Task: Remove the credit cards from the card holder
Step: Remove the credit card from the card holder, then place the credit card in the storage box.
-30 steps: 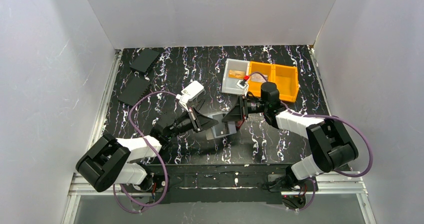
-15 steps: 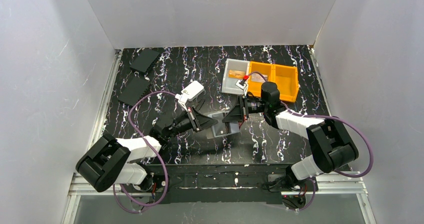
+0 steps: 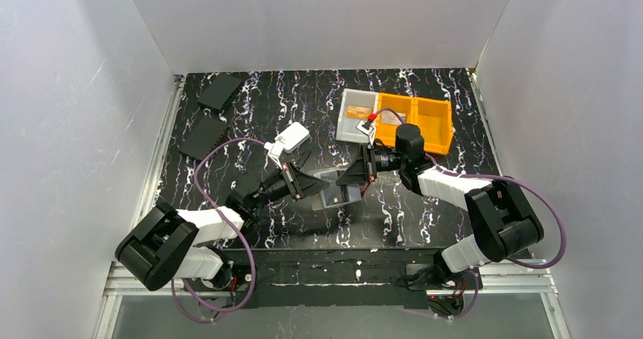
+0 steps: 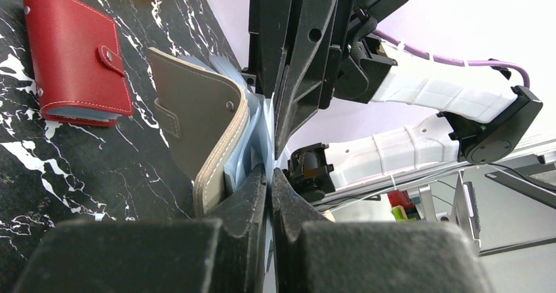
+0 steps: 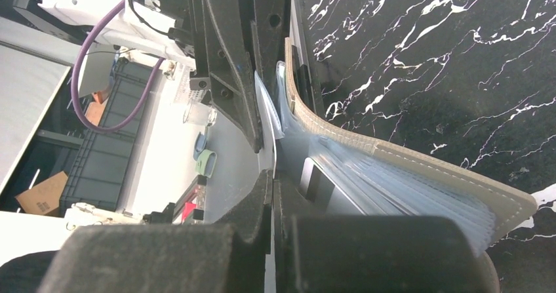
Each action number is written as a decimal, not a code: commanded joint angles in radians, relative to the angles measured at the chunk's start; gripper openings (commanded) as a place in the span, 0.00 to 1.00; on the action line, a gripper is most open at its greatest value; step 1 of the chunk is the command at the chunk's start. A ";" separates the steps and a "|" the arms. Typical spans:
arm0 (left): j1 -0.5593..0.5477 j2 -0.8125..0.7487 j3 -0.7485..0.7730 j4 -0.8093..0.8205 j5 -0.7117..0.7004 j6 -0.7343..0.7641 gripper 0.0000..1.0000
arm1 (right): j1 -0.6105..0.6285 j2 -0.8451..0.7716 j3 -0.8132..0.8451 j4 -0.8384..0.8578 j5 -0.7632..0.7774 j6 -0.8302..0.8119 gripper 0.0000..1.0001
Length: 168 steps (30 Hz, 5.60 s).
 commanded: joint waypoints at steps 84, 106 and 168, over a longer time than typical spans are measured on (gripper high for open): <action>0.116 0.077 -0.121 0.161 0.006 -0.026 0.00 | -0.008 0.100 0.043 -0.060 0.000 -0.114 0.01; 0.206 0.363 -0.200 0.141 -0.021 0.057 0.00 | -0.038 0.135 0.154 -0.632 0.201 -0.660 0.01; 0.227 -0.587 -0.198 -0.884 -0.238 0.231 0.86 | -0.322 0.629 1.183 -1.509 1.409 -2.129 0.01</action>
